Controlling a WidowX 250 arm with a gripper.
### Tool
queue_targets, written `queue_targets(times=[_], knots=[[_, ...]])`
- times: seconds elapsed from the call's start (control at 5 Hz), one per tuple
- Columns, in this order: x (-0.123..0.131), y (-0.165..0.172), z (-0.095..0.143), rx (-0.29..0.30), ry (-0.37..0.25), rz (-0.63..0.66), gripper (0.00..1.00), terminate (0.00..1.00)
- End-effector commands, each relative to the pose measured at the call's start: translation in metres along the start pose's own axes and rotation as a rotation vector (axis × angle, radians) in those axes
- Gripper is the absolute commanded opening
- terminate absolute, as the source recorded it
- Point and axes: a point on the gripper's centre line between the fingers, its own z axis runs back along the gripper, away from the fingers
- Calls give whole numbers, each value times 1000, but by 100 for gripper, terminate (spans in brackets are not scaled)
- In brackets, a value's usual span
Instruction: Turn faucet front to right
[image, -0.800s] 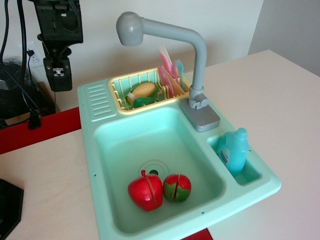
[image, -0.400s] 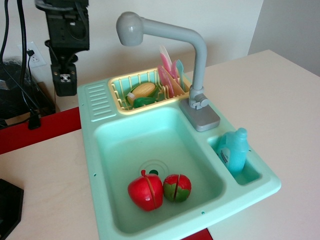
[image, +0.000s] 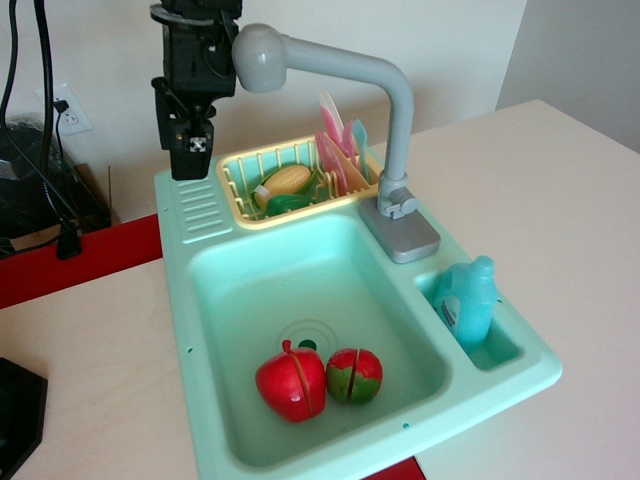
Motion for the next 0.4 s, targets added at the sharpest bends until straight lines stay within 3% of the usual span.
queue_targets(times=[0.0,0.2], knots=[[15,-3,16,11,-39,-25,100,0],[21,-22,18,24,-30,-91,100,0]])
